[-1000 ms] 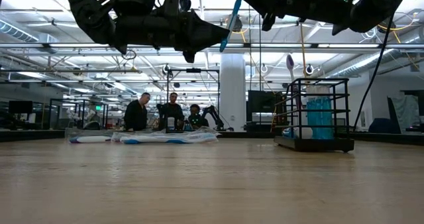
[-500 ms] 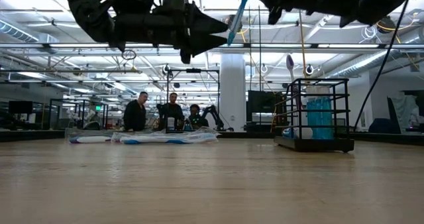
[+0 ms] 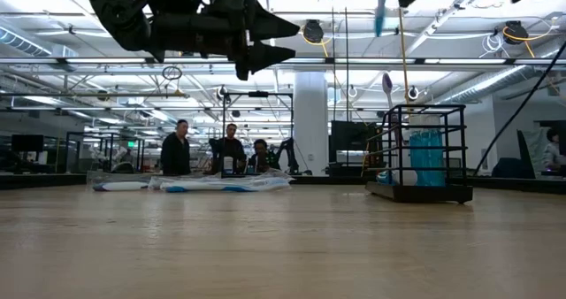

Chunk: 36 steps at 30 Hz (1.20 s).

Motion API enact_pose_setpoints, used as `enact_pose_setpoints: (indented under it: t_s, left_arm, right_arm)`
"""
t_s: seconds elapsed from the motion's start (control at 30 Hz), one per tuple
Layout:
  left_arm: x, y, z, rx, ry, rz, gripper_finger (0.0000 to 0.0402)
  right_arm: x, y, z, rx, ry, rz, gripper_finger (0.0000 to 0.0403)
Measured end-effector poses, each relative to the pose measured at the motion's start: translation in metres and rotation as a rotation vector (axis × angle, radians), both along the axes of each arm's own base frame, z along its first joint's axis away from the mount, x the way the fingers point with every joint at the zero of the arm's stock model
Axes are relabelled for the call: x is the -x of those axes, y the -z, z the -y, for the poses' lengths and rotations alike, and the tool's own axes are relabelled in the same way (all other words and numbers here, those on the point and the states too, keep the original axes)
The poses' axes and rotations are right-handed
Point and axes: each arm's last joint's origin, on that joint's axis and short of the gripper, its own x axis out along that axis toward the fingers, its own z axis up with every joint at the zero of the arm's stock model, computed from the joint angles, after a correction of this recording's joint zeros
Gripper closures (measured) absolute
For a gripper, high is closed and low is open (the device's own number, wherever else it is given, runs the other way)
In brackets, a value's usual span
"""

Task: Pick & Place toothbrushing station
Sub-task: Put the blue toothbrush into the bottom section of the mesh organizer

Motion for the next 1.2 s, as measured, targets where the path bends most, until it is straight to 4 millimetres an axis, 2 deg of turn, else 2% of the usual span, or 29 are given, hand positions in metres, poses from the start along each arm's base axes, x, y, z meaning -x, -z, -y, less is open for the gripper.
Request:
enact_pose_setpoints:
  t_s: [0.2, 0.37, 1.0, 1.2]
  left_arm:
    - [0.000, 0.001, -0.001, 0.018, -0.004, -0.010, 0.0125]
    - [0.000, 0.003, -0.001, 0.021, -0.003, -0.026, 0.0133]
    - [0.000, 0.005, -0.001, 0.038, -0.027, -0.054, 0.0133]
    - [0.000, 0.007, -0.001, 0.043, -0.027, -0.067, 0.0133]
  right_arm:
    - [0.020, 0.002, -0.012, 0.000, 0.050, -0.089, 0.0389]
    - [0.025, 0.008, -0.021, -0.003, 0.065, -0.127, 0.0389]
    - [0.028, 0.062, -0.027, -0.042, 0.137, -0.265, 0.0389]
    - [0.031, 0.087, -0.026, -0.040, 0.131, -0.174, 0.0389]
